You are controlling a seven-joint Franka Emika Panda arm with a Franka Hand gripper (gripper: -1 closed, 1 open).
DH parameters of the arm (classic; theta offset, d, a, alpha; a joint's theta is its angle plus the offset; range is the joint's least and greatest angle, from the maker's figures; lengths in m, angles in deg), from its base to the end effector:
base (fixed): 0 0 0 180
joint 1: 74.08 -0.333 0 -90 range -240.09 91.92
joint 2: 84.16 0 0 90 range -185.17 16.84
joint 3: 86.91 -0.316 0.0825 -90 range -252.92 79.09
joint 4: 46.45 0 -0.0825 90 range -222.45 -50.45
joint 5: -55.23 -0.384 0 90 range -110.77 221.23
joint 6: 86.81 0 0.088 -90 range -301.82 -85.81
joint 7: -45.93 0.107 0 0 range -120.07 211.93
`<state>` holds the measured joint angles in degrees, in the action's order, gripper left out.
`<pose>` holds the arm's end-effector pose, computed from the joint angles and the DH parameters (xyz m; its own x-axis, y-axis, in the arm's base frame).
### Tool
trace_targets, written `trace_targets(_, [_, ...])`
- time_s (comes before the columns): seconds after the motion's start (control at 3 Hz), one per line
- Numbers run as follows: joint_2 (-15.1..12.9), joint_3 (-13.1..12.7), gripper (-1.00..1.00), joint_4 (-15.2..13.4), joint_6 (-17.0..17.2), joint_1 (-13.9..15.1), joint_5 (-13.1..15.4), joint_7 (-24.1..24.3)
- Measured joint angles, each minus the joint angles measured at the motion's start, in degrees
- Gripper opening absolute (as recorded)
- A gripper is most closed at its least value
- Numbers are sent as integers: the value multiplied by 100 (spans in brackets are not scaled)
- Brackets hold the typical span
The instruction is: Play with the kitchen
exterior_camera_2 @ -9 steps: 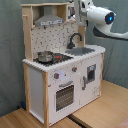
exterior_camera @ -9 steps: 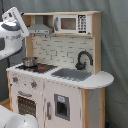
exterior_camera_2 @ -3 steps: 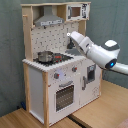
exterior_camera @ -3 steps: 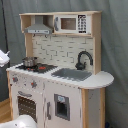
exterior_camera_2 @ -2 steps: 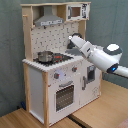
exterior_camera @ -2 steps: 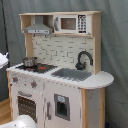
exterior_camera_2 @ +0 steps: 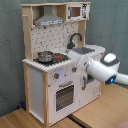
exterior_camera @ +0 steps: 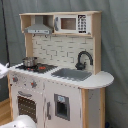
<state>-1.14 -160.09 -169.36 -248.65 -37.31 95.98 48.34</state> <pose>0.2405 0.5238 0.4849 0.0842 0.9466 -0.3113 -0.2869 0.3222 0.9021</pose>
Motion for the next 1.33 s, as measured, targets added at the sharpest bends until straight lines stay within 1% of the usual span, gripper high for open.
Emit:
trace_targets(0.33, [142,-467,100,-165,253,-142,-17,113])
trace_targets(0.67, [91,-520,100,-612,379,-422,-20,-86])
trace_targets(1.33, [51,-1094,100,-985,335,-426,-102,889])
